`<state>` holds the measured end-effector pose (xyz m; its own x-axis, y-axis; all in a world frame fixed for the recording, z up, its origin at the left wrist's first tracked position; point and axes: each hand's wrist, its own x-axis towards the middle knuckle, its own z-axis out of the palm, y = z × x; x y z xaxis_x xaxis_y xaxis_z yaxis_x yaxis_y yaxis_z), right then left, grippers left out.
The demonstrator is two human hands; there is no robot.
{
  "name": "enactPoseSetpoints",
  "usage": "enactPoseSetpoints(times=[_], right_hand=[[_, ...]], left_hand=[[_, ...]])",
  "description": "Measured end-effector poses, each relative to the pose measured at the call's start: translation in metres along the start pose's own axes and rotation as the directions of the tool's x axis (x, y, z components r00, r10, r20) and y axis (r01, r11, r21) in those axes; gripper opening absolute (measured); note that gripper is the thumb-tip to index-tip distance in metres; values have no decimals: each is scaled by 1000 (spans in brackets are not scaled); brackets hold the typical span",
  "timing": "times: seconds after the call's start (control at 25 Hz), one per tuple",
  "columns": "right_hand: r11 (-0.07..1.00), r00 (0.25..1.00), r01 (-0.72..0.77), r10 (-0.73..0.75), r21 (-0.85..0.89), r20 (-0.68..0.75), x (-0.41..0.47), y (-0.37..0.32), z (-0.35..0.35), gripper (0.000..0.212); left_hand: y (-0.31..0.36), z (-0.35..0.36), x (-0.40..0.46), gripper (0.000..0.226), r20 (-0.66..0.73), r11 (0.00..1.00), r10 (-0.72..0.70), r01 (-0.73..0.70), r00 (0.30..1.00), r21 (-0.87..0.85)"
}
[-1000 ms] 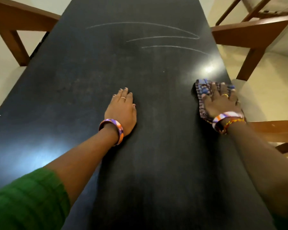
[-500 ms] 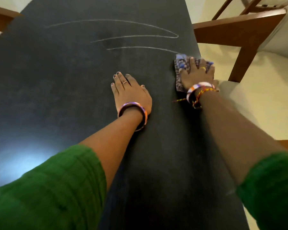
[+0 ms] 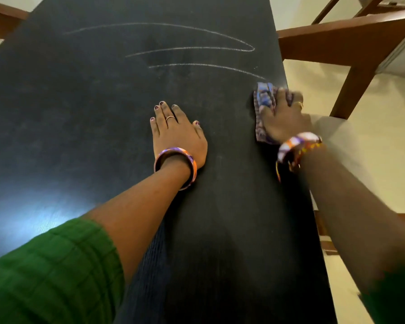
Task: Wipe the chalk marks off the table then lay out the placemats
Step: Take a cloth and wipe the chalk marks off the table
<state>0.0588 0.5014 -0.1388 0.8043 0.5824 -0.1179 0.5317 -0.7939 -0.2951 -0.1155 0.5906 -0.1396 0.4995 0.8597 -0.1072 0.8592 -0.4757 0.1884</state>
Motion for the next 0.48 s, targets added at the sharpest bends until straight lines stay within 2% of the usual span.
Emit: enactPoseSetpoints(times=[0.08, 0.16, 0.28, 0.4, 0.48], right_hand=[[998, 1000, -11, 10, 69, 18, 52, -12, -3, 65], [994, 999, -12, 8, 109, 36, 68, -14, -7, 65], [989, 996, 47, -56, 139, 63, 16, 6, -8, 63], [995, 999, 48, -50, 85, 19, -79, 28, 5, 61], [998, 999, 51, -51, 28, -2, -96, 27, 7, 62]], left_hand=[[-1, 0, 1, 61, 2, 1000, 2, -2, 1000, -6], [-1, 1, 2, 62, -1, 1000, -3, 3, 1000, -10], [-2, 0, 1, 62, 2, 1000, 0, 0, 1000, -6], [-1, 0, 0, 61, 5, 1000, 4, -4, 1000, 1], [-2, 0, 1, 61, 8, 1000, 3, -3, 1000, 0]])
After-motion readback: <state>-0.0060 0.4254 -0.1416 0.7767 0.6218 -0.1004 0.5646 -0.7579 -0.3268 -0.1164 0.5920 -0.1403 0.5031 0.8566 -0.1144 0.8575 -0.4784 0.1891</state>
